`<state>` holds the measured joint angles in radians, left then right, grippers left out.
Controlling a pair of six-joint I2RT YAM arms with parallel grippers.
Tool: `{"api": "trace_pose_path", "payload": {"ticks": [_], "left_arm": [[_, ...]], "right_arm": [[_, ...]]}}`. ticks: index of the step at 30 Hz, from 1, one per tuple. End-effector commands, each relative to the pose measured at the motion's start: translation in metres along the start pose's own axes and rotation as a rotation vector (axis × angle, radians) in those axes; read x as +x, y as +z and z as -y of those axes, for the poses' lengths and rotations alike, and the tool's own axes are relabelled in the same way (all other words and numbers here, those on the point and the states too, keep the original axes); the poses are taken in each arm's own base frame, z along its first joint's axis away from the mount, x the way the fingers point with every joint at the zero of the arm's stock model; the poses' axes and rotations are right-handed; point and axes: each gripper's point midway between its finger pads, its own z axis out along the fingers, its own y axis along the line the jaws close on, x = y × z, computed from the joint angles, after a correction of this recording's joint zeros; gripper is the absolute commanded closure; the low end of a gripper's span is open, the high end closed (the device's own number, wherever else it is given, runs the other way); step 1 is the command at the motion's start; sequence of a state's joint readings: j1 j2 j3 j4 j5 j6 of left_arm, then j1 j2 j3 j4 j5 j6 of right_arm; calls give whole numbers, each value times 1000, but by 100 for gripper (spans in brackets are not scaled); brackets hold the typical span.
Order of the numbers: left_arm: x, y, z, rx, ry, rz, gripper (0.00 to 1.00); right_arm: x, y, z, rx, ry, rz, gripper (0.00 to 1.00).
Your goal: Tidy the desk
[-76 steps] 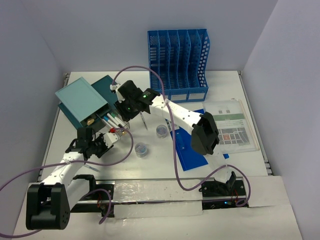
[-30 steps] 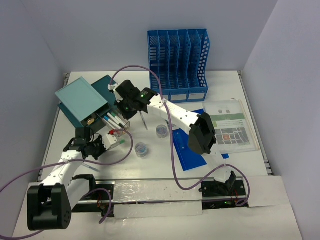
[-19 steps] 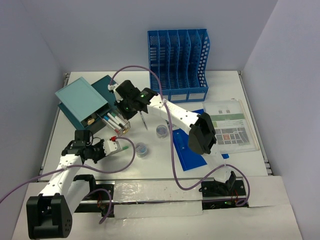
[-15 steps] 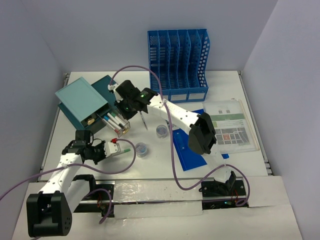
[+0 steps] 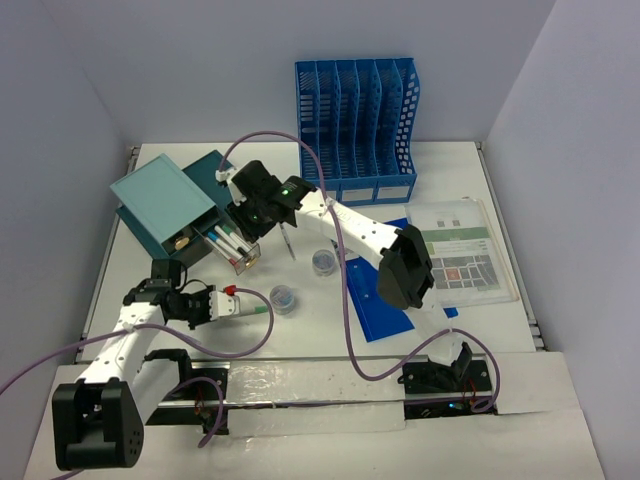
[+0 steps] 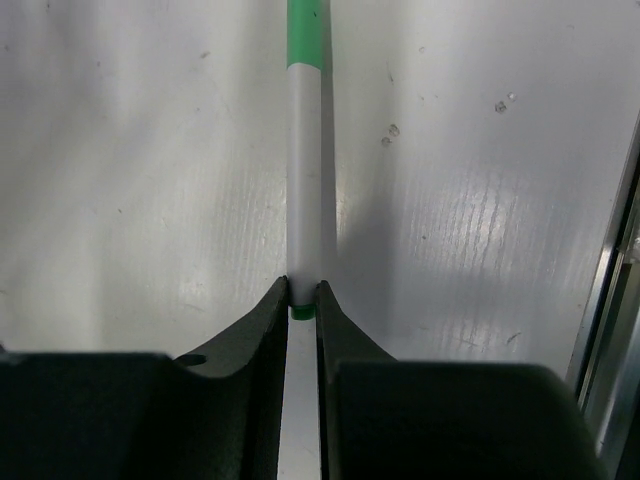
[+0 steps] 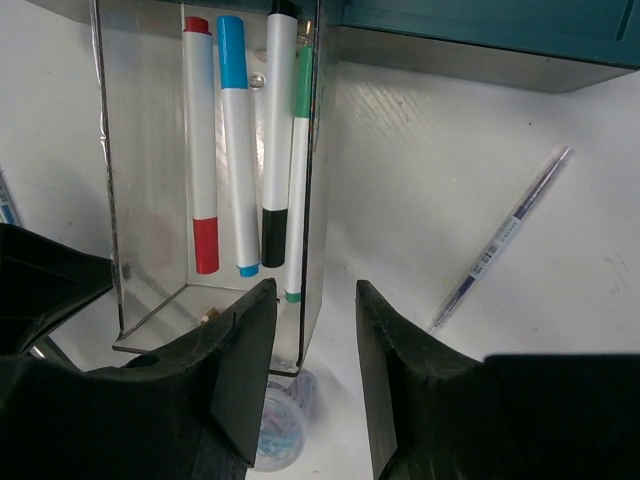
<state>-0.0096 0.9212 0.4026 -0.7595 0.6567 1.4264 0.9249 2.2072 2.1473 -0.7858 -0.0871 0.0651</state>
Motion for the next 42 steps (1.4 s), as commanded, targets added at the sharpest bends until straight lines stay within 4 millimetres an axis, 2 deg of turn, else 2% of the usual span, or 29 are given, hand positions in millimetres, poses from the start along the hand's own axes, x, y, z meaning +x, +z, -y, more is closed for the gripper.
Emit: {"api": "trace_pose_path", "payload": {"ticks": [1,2,5,7,8,10,14,19,21,23,24,26,27,29,31,33,36,38,42], "left_arm": [[-22,-4,-7,11,69,85,90],[-23,-3,-8,9,67,89,86],[-25,-4,-15,-29,44,90,64],[-25,-5,-19,-55,43,88,54],[-26,-7,-20,-71,35,87,46],[-30,-11,-22,-87,12,94,37],[-44,-24,-32,-117,-57,113,35],[-68,-51,-44,-161,-171,134,36],[-83,-70,-52,-203,-209,144,38],[-93,-83,-54,-227,-241,154,39],[-101,-93,-56,-245,-259,162,39],[-117,-115,-64,-301,-321,181,39],[-124,-124,-72,-345,-356,192,38],[-129,-143,-89,-461,-480,206,37],[-126,-156,-109,-589,-573,222,34],[-117,-165,-129,-719,-657,238,31],[-83,-184,-148,-905,-762,149,30],[-67,-197,-154,-986,-814,109,30],[-60,-206,-157,-1005,-857,111,29]], "right_arm": [[-28,-34,-2,-3,-19,103,54],[-29,-35,-3,-5,-20,105,53],[-29,-36,-3,-6,-24,105,49],[-28,-38,-3,-4,-27,105,49],[-29,-40,-3,-4,-28,108,49],[-29,-43,-4,-5,-33,114,48],[-33,-50,-5,-8,-40,127,48],[-34,-75,-6,3,-66,169,48],[-9,-77,-5,-5,-120,146,48],[-12,-96,-10,-20,-153,198,48],[3,-97,-14,-35,-181,187,48],[17,-102,-34,-89,-266,205,48],[35,-96,-44,-115,-321,179,48],[55,-89,-74,-174,-411,149,47],[76,-77,-96,-223,-482,96,46],[89,-68,-114,-271,-516,52,44],[99,-50,-129,-281,-541,-10,42],[99,-45,-139,-273,-565,-26,40],[100,-26,-150,-270,-555,-47,32]]}}
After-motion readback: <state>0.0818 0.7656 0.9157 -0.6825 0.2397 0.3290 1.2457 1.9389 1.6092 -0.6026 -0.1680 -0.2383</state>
